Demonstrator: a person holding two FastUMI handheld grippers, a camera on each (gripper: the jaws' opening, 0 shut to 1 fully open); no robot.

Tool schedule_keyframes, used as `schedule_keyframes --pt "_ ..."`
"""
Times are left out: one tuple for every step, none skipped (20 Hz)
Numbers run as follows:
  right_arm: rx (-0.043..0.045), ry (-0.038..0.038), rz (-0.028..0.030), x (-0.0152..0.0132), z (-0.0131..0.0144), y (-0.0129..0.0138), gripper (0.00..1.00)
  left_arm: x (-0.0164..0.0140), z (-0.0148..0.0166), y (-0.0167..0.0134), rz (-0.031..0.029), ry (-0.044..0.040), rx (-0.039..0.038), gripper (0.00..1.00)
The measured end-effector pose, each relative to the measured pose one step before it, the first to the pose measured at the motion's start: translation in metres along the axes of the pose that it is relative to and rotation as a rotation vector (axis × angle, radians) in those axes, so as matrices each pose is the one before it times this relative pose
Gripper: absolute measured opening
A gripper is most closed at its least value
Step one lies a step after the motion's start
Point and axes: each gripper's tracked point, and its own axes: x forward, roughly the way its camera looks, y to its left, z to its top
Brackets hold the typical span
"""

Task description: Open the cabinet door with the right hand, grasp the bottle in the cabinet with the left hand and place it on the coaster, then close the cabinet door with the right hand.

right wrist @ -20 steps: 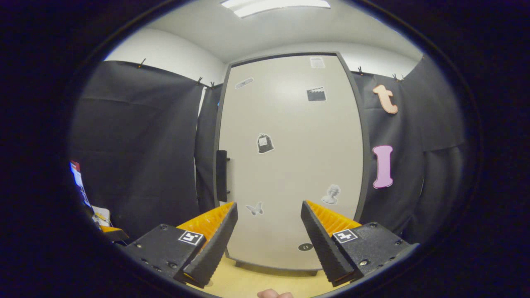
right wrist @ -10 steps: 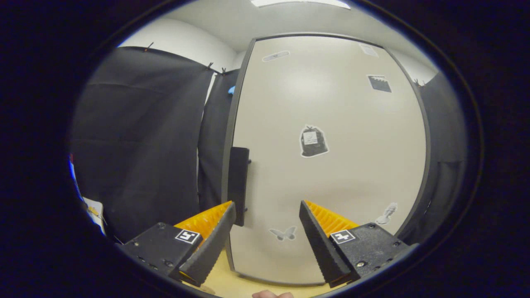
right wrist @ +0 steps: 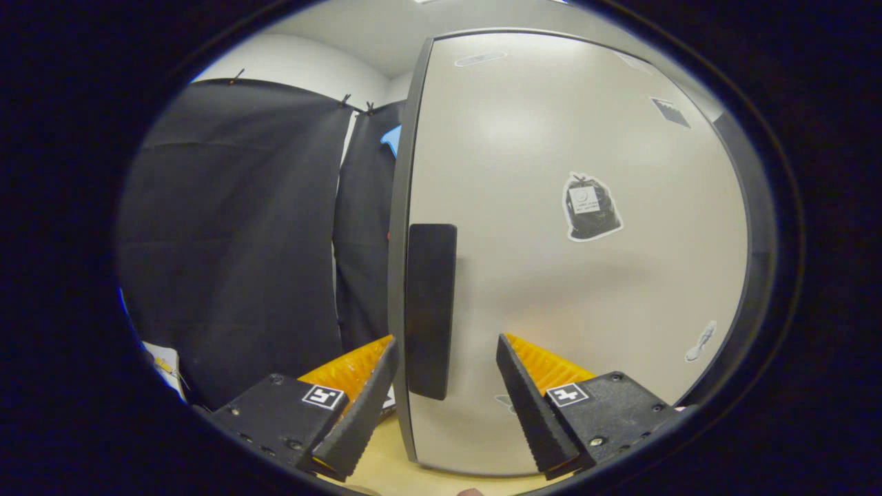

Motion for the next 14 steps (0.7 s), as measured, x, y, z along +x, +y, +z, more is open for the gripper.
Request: schedule_keyframes --pt "0.00131 0.00098 -0.00130 0.00086 0.00023 0.00124 0.92 0.00000 -0.00043 0.00327 0.00492 0.00146 -0.00030 0.95" --pt "-0.00071 -0.00491 -0.00670 0.00254 0.00052 -0.00042 0.89 0.00094 -0.00078 0.00254 0.00306 0.00182 -0.00163 0.95" --pt "-0.00495 0.00356 -0.01540 0.00165 -0.00071 -0.00202 0.87 0.00001 -0.00007 0.00183 0.00367 0.00166 -0.00319 0.96" --pt "0.00494 0.00223 -0.00541 -0.00061 -0.00141 0.00030 0.77 0.00009 0.00032 0.00164 0.00373 -0.00131 -0.00447 0.96" --pt "0.01033 0.00565 0.00455 0.00283 -0.00231 0.00204 0.71 -0.00024 0.00045 0.00052 0.00123 -0.00182 -0.00364 0.96" --pt "0.01152 0.00895 0.02010 0.00191 -0.00225 0.00487 0.65 -0.00025 -0.00001 0.00161 0.00108 -0.00232 -0.00089 0.96" --pt "0.01020 0.00865 0.01469 0.00342 -0.00322 0.00317 0.60 0.00071 0.00011 0.00144 0.00075 -0.00183 0.00124 0.96" --pt "-0.00528 0.01608 0.01280 0.00191 -0.00582 0.00191 0.48 0.00088 -0.00075 0.00074 -0.00018 0.00056 0.00016 0.96" --pt "-0.02874 -0.03787 -0.00588 0.00073 0.00395 0.00006 0.43 -0.00036 -0.00022 0.00045 0.00028 0.00156 -0.00275 0.96" --pt "-0.04220 -0.00581 -0.00088 -0.00339 -0.00407 -0.00204 0.38 0.00024 0.00021 0.00089 0.00037 -0.00082 -0.00527 0.96" --pt "-0.03007 0.00078 -0.01611 0.00494 -0.00134 -0.00192 0.39 0.00097 -0.00063 0.00088 -0.00142 -0.00039 -0.00717 0.96" --pt "0.00213 -0.00209 -0.00226 -0.00002 0.00076 -0.00048 0.38 -0.00007 -0.00058 0.00016 -0.00270 0.00043 -0.00672 0.96" --pt "0.02540 0.00477 -0.00089 -0.00215 -0.00165 0.00169 0.35 0.00089 -0.00011 0.00032 -0.00053 0.00039 -0.00466 0.96" --pt "0.03108 -0.00025 -0.00028 -0.00086 0.00067 0.00027 0.29 0.00025 -0.00001 0.00113 0.00187 -0.00012 -0.00158 0.96"
